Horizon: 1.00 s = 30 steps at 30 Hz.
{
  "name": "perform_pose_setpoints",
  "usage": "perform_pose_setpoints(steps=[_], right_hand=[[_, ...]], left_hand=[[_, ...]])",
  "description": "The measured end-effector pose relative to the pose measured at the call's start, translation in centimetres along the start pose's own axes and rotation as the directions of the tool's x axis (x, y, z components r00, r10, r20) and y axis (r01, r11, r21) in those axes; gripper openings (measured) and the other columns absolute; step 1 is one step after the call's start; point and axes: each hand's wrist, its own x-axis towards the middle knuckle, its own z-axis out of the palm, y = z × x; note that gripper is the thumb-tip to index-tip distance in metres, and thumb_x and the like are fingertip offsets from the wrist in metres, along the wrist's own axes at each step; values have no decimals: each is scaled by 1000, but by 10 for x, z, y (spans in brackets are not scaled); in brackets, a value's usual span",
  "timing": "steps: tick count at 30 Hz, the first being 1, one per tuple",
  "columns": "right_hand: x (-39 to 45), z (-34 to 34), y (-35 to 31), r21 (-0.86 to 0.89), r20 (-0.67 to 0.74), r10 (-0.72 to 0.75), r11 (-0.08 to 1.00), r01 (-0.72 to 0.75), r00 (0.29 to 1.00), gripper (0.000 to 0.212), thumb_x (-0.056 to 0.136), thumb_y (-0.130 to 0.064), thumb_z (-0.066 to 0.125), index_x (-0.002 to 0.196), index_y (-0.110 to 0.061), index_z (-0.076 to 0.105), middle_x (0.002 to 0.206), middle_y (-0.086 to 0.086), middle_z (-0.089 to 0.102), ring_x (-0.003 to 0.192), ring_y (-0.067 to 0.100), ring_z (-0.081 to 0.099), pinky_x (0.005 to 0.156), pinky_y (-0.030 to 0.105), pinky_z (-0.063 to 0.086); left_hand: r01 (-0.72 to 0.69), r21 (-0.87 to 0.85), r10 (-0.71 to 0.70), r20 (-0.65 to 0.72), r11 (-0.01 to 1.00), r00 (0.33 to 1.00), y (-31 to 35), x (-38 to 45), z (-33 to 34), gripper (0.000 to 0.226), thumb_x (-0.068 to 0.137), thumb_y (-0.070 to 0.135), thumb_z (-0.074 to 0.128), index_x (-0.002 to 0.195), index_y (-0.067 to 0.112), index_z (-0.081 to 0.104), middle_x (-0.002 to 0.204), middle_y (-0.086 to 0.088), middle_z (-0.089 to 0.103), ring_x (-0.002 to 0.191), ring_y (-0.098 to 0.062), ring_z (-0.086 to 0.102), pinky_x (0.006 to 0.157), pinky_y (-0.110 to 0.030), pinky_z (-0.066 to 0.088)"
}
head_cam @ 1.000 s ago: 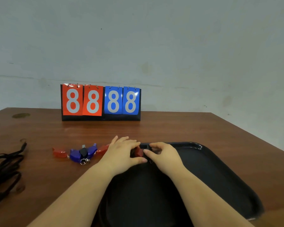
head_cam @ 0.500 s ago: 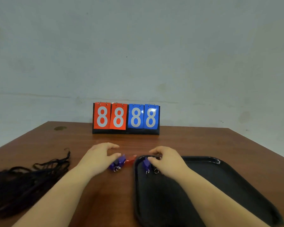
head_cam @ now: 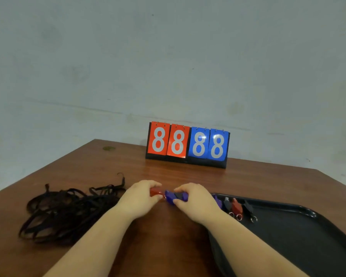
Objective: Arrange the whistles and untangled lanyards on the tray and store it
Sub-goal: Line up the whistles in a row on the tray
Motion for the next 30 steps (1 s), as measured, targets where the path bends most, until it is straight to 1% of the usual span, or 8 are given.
perform_pose_setpoints(steps=[4, 7, 11, 16, 18, 22, 26, 30], right_hand=[[14, 17, -2, 15, -2, -40, 999, 40, 999, 43, 84, -40, 60, 126, -31, 57, 124, -7, 61, 117, 13, 52, 103, 40, 43], [16, 28, 2, -9, 10, -50, 999, 50, 999, 47, 83, -39, 60, 129, -29, 55, 128, -5, 60, 118, 12, 52, 105, 37, 41], [16, 29, 9, -37, -12, -52, 998, 51, 999, 47, 84, -35, 59, 130, -28, 55, 129, -5, 59, 122, 12, 48, 107, 34, 38], [12, 25, 12, -31, -11, -40, 999, 40, 999, 45, 83, -35, 61, 128, -32, 56, 127, -7, 60, 123, 12, 47, 107, 38, 38], [9, 23, 12, -6, -14, -30, 1000, 30, 999, 43, 83, -33, 63, 125, -33, 58, 124, -8, 60, 122, 12, 46, 107, 38, 37], [8, 26, 12, 83, -16, 12, 997, -11, 1000, 41, 79, -33, 68, 119, -39, 59, 122, -8, 58, 114, 9, 50, 105, 36, 40], [11, 28, 17, 154, 11, 62, 986, -63, 998, 39, 76, -42, 66, 115, -42, 62, 122, -7, 59, 117, 14, 51, 110, 47, 35], [12, 25, 21, 174, 47, 67, 982, -74, 997, 42, 73, -44, 58, 114, -44, 62, 126, -5, 59, 127, 19, 46, 112, 48, 31]], left_hand=[[-55, 103, 51, 41, 993, 998, -9, 12, 11, 45, 90, 40, 56, 133, 35, 47, 145, 7, 42, 132, -13, 39, 112, -35, 32], [-67, 129, 57, 79, 989, 995, -15, 14, 13, 46, 90, 43, 54, 134, 33, 46, 147, 7, 38, 135, -14, 35, 111, -32, 27], [-50, 10, 50, 16, 999, 999, -14, 10, 11, 32, 85, 40, 63, 116, 31, 59, 129, 10, 53, 116, -9, 50, 97, -26, 39], [-45, -63, 47, 39, 997, 998, -14, 6, 8, 19, 80, 31, 70, 97, 34, 63, 129, 13, 54, 115, -7, 50, 101, -31, 42], [-29, -113, 34, 41, 993, 999, -13, 4, 7, 29, 78, 32, 72, 104, 36, 59, 128, 12, 53, 117, -8, 50, 100, -30, 42], [12, -133, 4, 119, 991, 993, -10, 1, 8, 61, 78, 35, 72, 131, 34, 44, 137, 7, 48, 127, -13, 44, 102, -31, 38], [12, -107, 3, 139, 994, 990, -13, 4, 9, 53, 78, 34, 72, 127, 32, 50, 137, 8, 47, 124, -11, 45, 103, -30, 38], [2, -112, 17, 165, 994, 986, -16, 5, 5, 50, 76, 34, 73, 123, 33, 55, 139, 10, 46, 125, -12, 44, 104, -31, 37]])
